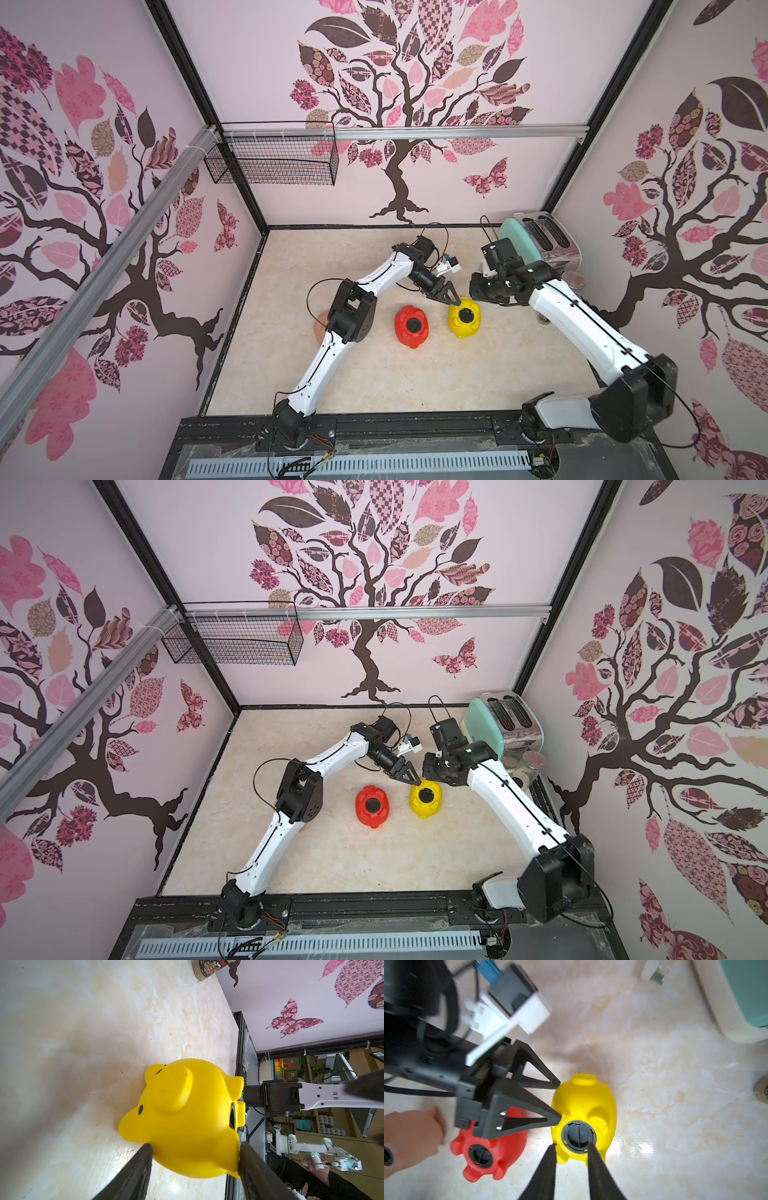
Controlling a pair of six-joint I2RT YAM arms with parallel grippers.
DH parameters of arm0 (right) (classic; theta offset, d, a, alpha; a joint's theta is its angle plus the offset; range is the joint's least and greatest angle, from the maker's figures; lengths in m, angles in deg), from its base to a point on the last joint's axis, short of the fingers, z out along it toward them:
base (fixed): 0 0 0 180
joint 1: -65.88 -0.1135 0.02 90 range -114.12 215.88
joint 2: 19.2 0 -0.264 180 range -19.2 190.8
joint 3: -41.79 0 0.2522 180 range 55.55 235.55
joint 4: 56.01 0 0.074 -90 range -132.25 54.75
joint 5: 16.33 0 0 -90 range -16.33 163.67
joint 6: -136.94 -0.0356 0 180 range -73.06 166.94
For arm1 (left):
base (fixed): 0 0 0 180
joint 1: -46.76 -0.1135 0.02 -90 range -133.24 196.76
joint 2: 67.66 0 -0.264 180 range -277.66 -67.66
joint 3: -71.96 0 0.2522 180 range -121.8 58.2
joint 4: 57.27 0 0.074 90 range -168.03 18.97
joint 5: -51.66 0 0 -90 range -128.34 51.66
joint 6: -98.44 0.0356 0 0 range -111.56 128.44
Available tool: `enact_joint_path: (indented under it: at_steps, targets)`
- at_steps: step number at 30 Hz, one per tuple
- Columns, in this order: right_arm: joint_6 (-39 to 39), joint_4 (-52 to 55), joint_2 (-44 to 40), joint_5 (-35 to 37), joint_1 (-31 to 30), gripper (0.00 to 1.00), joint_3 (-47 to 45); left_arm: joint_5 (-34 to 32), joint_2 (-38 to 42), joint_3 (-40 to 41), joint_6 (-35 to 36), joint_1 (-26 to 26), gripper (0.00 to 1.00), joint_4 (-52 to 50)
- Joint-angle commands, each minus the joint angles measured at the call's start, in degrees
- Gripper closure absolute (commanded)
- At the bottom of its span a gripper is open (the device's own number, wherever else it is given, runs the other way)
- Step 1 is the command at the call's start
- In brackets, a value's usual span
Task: Close piggy banks
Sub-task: Hold the piggy bank at the center of the board.
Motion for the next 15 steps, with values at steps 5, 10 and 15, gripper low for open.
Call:
enact_joint_path:
  at_steps: [5, 10, 15]
  targets:
    - [8.6, -18.7, -18.6, 4.8, 0.1, 0.01, -11.5, -8.4, -3.8, 1.0, 1.1, 0.6, 0.34, -1.2]
    - [12.3, -33.1, -30.9, 4.0, 0.1, 0.00, -25.8, -8.4, -3.2, 1.8, 0.7, 0.6, 0.34, -0.3]
    - [14.7, -38.6, -36.7, 3.3, 0.1, 0.00, -34.0, -8.7, -2.9, 1.8, 0.6, 0.6, 0.34, -0.1]
